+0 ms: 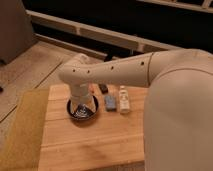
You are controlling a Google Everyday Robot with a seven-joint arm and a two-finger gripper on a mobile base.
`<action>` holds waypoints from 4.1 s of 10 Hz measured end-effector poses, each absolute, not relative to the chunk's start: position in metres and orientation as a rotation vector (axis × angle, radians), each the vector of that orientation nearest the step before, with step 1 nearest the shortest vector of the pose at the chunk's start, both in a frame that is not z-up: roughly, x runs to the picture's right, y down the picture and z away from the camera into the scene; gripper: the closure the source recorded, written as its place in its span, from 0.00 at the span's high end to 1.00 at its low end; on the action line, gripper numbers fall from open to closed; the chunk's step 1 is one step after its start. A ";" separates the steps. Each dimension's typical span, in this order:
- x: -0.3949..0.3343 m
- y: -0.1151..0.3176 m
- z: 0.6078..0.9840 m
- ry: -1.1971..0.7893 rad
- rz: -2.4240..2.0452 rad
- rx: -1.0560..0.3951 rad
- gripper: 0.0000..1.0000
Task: Place the eraser on the white sponge
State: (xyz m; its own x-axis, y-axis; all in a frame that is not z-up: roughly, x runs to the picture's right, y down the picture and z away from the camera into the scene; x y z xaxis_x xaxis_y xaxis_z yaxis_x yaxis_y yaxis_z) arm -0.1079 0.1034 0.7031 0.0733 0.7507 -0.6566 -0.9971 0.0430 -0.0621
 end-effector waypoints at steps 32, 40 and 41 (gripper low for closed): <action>-0.010 -0.079 0.761 0.066 1.319 -0.367 0.65; 0.013 -0.077 0.839 0.213 1.176 -0.534 0.65; 0.009 -0.076 0.850 0.243 1.161 -0.549 0.65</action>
